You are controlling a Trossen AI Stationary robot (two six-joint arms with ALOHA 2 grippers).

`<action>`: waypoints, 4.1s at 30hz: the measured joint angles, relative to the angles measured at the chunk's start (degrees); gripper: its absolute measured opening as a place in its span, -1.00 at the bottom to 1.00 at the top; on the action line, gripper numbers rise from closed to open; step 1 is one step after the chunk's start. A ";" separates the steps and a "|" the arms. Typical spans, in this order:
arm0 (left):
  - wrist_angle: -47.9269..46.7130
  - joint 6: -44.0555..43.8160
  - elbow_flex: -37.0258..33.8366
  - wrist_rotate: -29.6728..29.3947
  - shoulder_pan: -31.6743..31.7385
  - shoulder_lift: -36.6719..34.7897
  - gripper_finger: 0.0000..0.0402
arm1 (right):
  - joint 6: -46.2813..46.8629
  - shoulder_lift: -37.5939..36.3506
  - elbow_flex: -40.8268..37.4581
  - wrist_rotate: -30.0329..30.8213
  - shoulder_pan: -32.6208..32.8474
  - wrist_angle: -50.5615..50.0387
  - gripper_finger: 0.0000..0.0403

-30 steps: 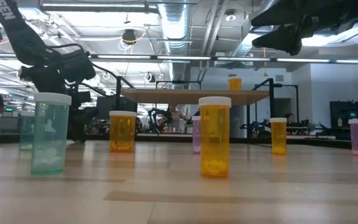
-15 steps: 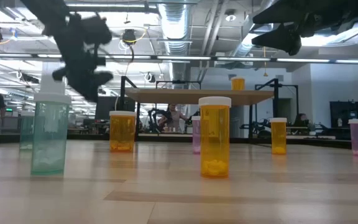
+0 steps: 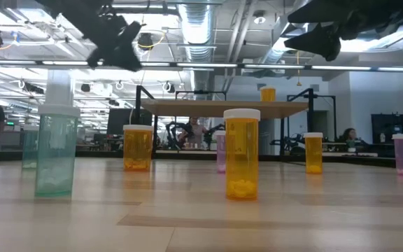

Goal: Pick and place medicine bottles onto shelf by color
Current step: Put the top left blue pill bottle on the shelf, then put the middle pink pill bottle on the shelf

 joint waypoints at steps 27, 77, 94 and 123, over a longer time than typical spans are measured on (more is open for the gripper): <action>0.24 5.25 22.27 2.47 -3.38 34.12 -0.58 | -0.04 -0.01 0.00 0.02 1.03 0.38 0.71; -14.64 10.32 31.54 5.06 2.48 41.50 -0.58 | -3.15 -0.02 0.02 0.13 -1.07 4.69 0.70; -14.62 10.27 31.54 4.92 2.36 41.50 -0.21 | -2.95 -0.02 0.02 0.09 -1.00 4.27 0.70; -21.95 12.71 41.61 0.49 2.13 41.45 -0.06 | -2.99 -0.02 0.02 -0.04 -0.95 4.28 0.70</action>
